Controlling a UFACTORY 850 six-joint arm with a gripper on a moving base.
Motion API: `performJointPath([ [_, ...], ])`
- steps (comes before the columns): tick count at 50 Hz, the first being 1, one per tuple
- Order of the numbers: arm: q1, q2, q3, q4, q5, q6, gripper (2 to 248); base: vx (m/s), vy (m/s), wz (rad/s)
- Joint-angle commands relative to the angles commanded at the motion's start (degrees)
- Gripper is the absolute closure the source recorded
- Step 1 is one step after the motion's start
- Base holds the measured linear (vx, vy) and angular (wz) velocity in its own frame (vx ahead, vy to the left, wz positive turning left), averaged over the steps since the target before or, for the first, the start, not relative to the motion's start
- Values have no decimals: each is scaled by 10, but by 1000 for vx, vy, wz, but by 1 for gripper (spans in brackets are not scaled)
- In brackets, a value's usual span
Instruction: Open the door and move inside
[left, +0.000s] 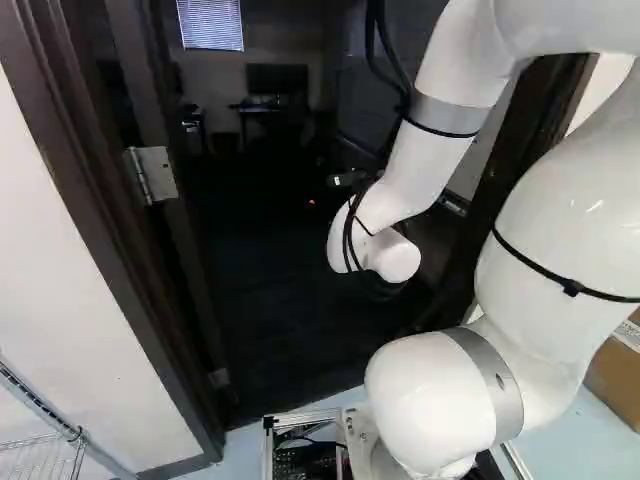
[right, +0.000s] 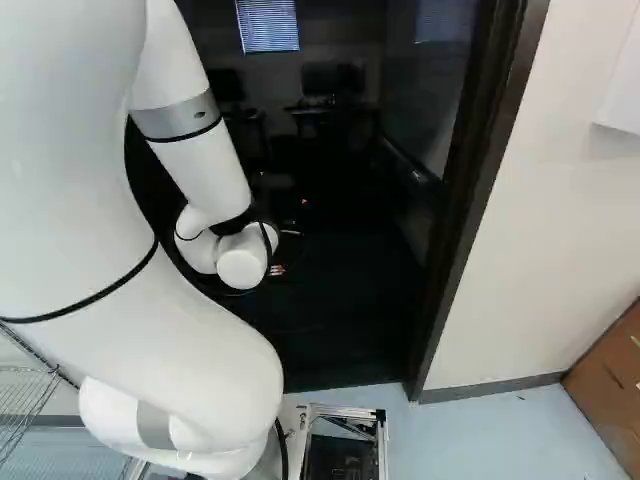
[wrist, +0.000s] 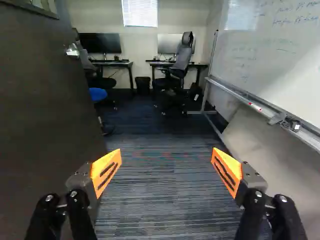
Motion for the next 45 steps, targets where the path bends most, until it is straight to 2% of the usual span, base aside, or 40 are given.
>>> performJointPath([
  [15,0,0,0,0,0,0,3,161,-16,132],
  [45,0,0,0,0,0,0,3,188,-17,-5],
])
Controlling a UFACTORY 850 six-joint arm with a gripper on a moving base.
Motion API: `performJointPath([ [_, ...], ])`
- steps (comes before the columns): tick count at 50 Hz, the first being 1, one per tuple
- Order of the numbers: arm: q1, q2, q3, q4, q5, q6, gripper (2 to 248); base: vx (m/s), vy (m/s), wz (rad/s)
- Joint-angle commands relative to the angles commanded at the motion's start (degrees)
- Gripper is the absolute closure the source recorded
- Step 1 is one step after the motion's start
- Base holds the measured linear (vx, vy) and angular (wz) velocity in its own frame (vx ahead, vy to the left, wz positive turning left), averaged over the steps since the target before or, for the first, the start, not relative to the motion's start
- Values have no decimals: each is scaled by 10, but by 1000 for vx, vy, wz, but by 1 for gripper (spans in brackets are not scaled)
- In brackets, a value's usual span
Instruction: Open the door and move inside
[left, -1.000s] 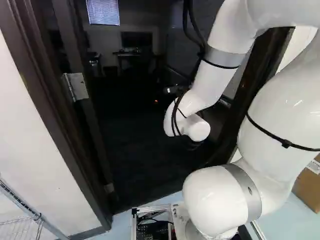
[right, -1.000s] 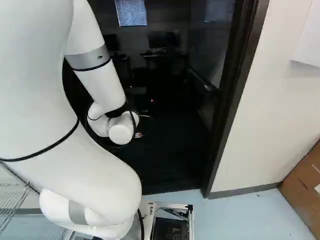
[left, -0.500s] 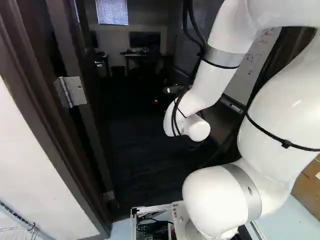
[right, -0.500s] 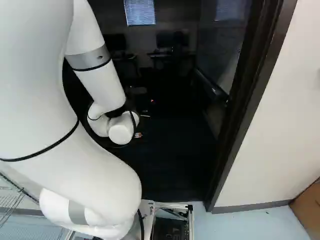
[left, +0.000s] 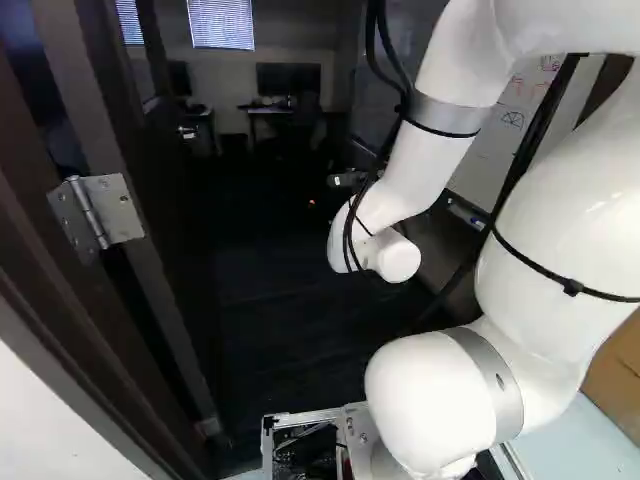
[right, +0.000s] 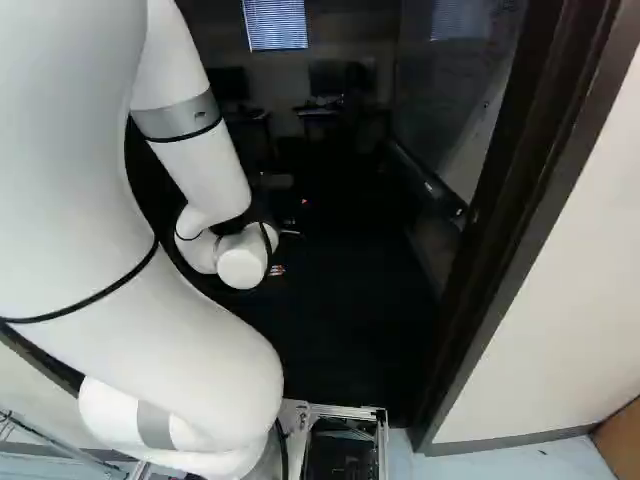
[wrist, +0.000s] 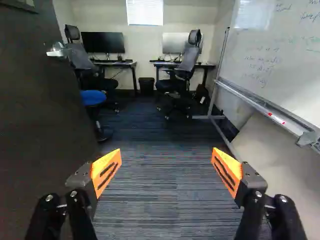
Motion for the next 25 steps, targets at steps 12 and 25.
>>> performJointPath([
  [12,0,0,0,0,0,0,3,197,0,-5],
  [25,0,0,0,0,0,0,3,196,29,117],
])
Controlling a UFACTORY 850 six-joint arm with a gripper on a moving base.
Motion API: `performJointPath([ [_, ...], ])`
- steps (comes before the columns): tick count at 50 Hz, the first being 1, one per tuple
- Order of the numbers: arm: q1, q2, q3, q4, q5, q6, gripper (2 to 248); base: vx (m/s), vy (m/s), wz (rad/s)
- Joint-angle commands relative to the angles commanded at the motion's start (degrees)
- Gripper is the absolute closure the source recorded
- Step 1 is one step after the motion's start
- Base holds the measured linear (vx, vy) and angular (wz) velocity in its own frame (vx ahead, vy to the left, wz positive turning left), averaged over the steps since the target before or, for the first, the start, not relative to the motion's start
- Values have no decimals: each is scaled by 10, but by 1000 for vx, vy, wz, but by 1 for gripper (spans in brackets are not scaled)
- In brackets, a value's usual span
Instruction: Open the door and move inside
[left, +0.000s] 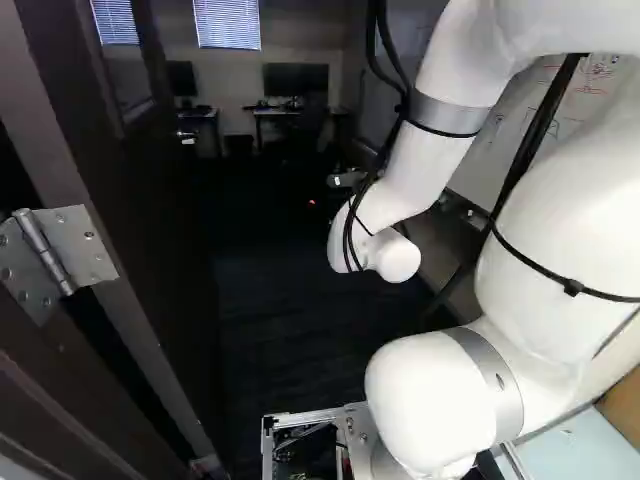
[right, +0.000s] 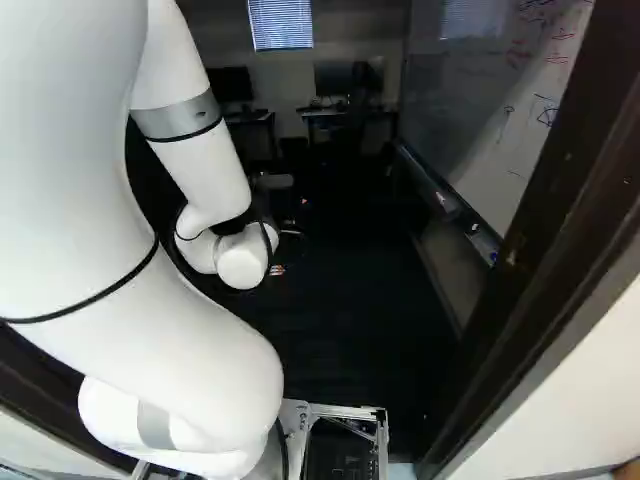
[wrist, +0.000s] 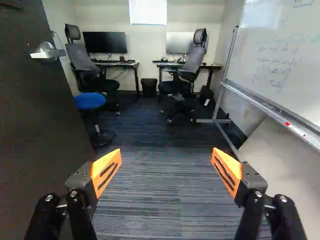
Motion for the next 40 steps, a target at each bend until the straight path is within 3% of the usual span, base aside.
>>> performJointPath([
  [40,0,0,0,0,0,0,3,162,5,1],
])
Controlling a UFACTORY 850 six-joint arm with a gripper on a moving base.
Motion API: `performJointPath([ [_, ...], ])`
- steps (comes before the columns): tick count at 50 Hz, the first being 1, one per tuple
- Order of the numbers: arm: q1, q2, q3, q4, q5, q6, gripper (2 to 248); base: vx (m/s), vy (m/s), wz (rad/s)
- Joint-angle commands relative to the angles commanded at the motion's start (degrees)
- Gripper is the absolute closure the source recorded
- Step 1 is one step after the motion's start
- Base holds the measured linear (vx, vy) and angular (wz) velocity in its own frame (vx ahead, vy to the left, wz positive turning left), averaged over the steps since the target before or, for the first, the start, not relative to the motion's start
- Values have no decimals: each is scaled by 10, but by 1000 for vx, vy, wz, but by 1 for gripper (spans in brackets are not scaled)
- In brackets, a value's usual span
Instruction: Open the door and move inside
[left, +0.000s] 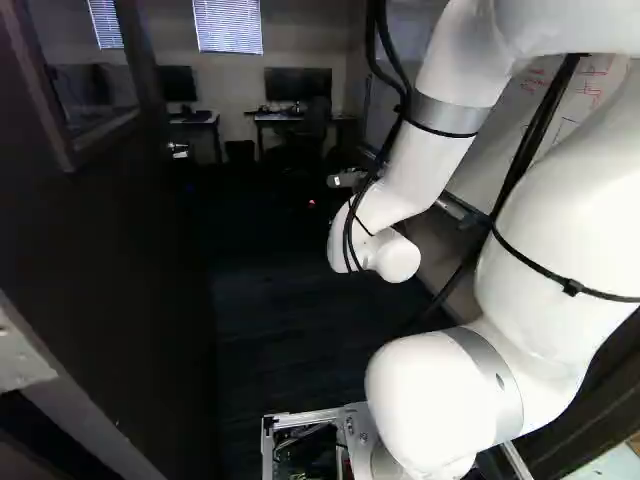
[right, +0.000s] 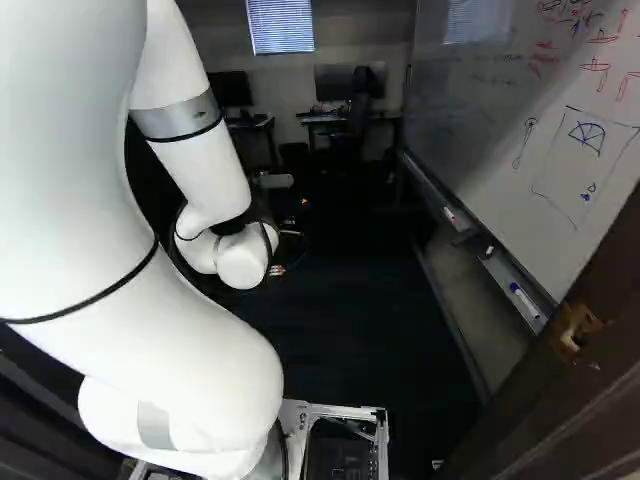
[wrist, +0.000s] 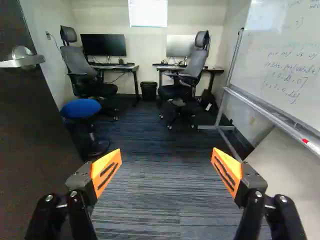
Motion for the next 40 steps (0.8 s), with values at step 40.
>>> performJointPath([
  [40,0,0,0,0,0,0,3,217,6,-6],
])
